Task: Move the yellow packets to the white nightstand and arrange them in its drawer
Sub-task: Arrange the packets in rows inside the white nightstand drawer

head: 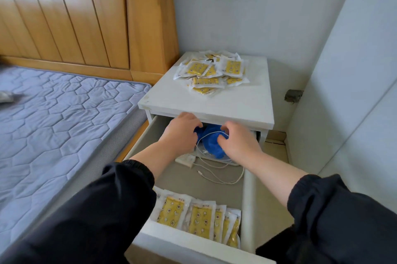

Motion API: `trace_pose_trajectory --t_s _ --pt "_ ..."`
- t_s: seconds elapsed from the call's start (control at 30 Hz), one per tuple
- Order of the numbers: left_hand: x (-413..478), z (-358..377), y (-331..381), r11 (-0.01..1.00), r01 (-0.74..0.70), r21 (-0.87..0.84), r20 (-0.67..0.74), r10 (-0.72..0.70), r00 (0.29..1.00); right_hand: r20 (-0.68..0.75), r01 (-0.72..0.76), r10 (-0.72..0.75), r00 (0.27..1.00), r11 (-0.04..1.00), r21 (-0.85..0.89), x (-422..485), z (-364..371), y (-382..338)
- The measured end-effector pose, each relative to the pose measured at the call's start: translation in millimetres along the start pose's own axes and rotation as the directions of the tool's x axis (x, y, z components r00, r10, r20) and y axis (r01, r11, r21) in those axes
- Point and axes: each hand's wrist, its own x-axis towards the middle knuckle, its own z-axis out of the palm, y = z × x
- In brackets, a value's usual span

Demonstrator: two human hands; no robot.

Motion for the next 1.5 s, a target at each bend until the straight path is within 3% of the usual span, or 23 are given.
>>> trace_pose_trajectory --t_s 0.1,0.23,0.4,0.5,0.63,0.8,0.97,1.07,1.27,1.33,1.43,1.5 --pt "18.0 -18.2 7.2 0.998 0.023 0.053 -0.138 -0.016 0.990 -0.101 0.039 -0.037 0.994 0.999 0.016 17.0 -23.9 -1.8" --pt "37.7 -20.9 8.6 0.998 0.068 -0.011 -0.138 -0.069 0.988 -0.156 0.062 -0.069 0.985 0.997 -0.047 43.9 -40.9 4.4" --pt "62.6 -13.8 4.5 0.963 0.172 -0.207 -0.112 -0.198 0.974 0.057 -0.171 0.166 0.985 0.979 0.110 80.1 -43.2 18.4" --pt "77.7 -8.2 -2.4 0.941 0.247 -0.232 -0.033 -0.261 0.965 -0.002 -0.212 0.214 0.977 0.971 0.110 99.2 -38.4 23.8" --pt "99.5 3.1 -15.6 0.944 0.326 -0.041 -0.005 -0.326 0.945 -0.060 -0.217 0.222 0.973 0.973 0.075 125.5 -30.7 29.4" --pt "123.2 7.2 -28.3 0.952 0.307 -0.002 -0.004 -0.307 0.952 -0.129 -0.115 0.113 0.985 0.993 -0.010 151.6 -19.4 40.4" --pt "133.8 7.1 -30.3 0.982 0.185 0.050 0.036 -0.187 0.982 -0.122 -0.031 0.013 0.992 0.989 -0.144 173.4 -13.5 43.5" --pt "132.8 7.3 -31.6 0.984 0.177 -0.004 -0.043 -0.177 0.983 -0.092 -0.040 0.018 0.996 0.967 -0.252 178.0 -13.4 39.9" --pt "126.6 7.6 -29.9 0.986 0.162 -0.040 -0.141 -0.166 0.976 -0.336 0.029 -0.119 0.934 0.965 -0.260 170.4 -15.8 37.5" --pt "127.9 7.9 -31.0 0.987 0.157 -0.015 -0.086 -0.158 0.984 -0.276 0.038 -0.128 0.952 0.950 -0.309 171.8 -13.8 39.4" --pt "130.4 8.5 -31.8 0.987 0.162 0.004 0.008 -0.162 0.987 -0.129 -0.015 -0.030 0.991 0.942 -0.336 174.9 -11.6 42.3" --pt "131.1 7.8 -31.4 0.987 0.159 -0.004 -0.003 -0.159 0.987 -0.133 -0.031 -0.016 0.991 0.937 -0.348 175.6 -11.1 41.5"
